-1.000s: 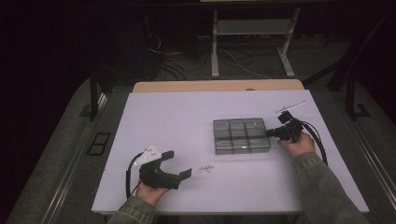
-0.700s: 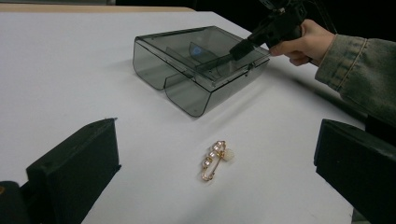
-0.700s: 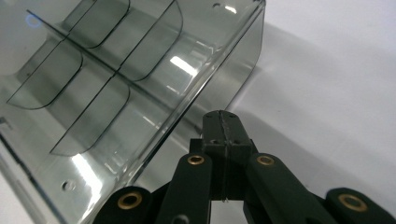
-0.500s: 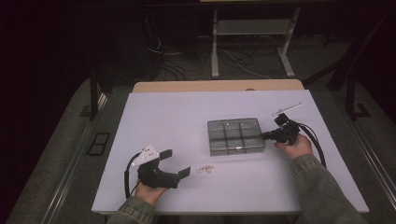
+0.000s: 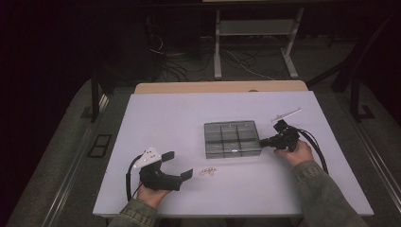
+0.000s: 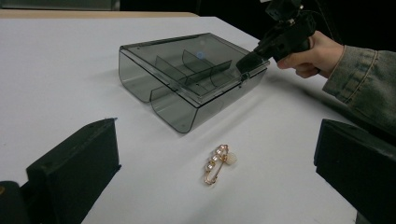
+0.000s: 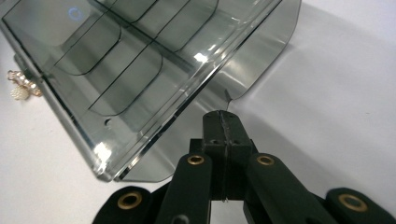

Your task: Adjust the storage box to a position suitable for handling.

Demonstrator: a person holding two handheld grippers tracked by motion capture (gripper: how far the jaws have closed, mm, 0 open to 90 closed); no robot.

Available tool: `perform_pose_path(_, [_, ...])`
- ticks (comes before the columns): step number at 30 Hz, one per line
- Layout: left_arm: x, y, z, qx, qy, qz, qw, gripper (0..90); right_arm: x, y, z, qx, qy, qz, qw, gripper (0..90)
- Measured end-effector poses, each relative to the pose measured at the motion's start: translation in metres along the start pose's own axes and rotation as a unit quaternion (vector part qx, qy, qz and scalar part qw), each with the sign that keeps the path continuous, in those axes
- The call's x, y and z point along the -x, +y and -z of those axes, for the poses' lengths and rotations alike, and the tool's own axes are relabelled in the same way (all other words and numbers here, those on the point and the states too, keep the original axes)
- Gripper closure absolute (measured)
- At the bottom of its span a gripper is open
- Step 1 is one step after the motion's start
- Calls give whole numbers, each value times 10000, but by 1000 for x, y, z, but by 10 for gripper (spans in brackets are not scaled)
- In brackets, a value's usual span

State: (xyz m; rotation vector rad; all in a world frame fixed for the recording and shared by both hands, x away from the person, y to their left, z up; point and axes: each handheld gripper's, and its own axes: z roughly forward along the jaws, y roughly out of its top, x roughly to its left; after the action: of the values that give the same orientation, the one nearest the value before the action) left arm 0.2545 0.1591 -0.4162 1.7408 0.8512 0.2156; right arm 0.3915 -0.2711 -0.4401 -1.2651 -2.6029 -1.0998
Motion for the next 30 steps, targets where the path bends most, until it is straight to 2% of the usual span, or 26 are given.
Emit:
perform_pose_path(11, [0, 0, 0, -6, -9, 5, 10000, 0, -7, -2, -1, 69, 181, 5, 9998, 895])
perform_pose_path(30, [0, 0, 0, -7, -21, 14, 10000, 0, -16, -4, -2, 4, 271, 60, 9996, 895])
